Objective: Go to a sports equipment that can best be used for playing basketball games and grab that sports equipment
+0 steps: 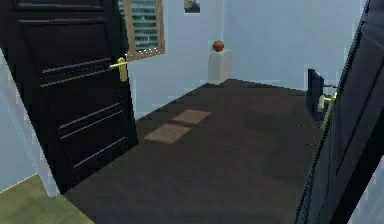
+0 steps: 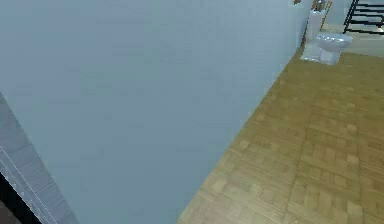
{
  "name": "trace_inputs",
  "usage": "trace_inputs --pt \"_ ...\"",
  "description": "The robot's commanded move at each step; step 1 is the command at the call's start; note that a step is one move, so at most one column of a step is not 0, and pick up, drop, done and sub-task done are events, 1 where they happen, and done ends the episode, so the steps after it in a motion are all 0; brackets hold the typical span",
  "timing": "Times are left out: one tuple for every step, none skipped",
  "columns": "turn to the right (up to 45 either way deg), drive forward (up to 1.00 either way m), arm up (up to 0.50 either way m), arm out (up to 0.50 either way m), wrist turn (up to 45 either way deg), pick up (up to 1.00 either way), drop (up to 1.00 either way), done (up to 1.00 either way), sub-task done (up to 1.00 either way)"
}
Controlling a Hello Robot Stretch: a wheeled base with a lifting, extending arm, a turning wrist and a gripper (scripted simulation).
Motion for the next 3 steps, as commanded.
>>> trace_inputs --pt "6.0 0.0 0.0 0.0 0.0 0.0 0.0 0.0 0.0" --pt "0.0 1.0 0.0 0.0 0.0 0.0 0.0 0.0 0.0" --pt "27.0 0.0 0.0 0.0 0.0 0.0 0.0 0.0 0.0"
